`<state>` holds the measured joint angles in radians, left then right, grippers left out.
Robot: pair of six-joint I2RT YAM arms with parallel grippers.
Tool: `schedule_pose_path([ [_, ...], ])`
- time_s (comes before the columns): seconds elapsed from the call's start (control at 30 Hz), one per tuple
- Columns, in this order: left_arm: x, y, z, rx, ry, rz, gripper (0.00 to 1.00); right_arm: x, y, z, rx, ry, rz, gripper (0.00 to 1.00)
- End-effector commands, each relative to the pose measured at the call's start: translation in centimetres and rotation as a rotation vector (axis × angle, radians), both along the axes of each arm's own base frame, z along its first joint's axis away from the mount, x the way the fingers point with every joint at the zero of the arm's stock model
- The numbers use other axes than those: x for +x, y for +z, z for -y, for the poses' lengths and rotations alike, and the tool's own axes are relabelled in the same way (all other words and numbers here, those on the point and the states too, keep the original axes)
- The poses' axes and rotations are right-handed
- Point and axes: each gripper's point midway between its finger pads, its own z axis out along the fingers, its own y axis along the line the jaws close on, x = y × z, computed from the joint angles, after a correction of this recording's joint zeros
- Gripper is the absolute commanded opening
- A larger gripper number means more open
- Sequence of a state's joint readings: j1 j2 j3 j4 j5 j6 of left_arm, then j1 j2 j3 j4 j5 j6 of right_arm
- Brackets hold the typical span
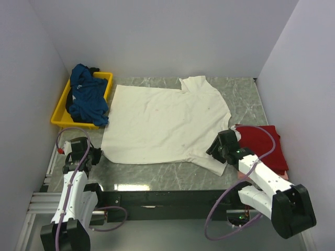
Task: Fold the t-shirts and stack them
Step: Flatten the tshirt out
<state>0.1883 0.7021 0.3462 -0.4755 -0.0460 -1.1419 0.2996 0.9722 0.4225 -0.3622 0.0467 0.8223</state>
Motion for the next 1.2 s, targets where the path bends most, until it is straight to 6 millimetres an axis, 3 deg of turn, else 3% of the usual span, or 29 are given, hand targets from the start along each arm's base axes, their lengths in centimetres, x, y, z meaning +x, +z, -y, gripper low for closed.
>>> schedule_pose_path([
  [0.0,0.5,0.4,0.2,-0.001,-0.020,0.030,0.17,1.9,1.6,-0.7,-0.059,0.004,0.063,0.55],
  [0.3,0.6,0.2,0.5,-0.010,-0.033,0.030,0.17,-1.6,1.0,-4.6,-0.091,0.194,-0.003,0.52],
  [0.67,0.6,0.0,0.6,-0.011,-0.039,0.027,0.16,-8.4,0.0,-6.3,0.009,0.356,-0.087,0.48],
  [0.73,0.6,-0.1,0.8,-0.023,-0.045,0.031,0.15,-8.1,0.3,-5.6,-0.014,0.318,-0.068,0.48],
  [0.83,0.5,-0.2,0.9,-0.027,-0.045,0.030,0.15,-6.3,3.2,-5.6,-0.019,0.270,0.016,0.51],
  [0.87,0.5,-0.2,0.9,-0.027,-0.046,0.030,0.15,-4.8,5.2,-5.3,-0.038,0.225,0.081,0.51],
  [0.97,0.5,-0.1,0.8,-0.024,-0.044,0.031,0.15,-2.3,7.6,-4.3,-0.091,0.158,0.138,0.52],
  [1.17,0.6,0.0,0.9,-0.020,-0.054,0.035,0.15,1.9,6.6,-3.0,-0.138,0.141,0.105,0.50],
])
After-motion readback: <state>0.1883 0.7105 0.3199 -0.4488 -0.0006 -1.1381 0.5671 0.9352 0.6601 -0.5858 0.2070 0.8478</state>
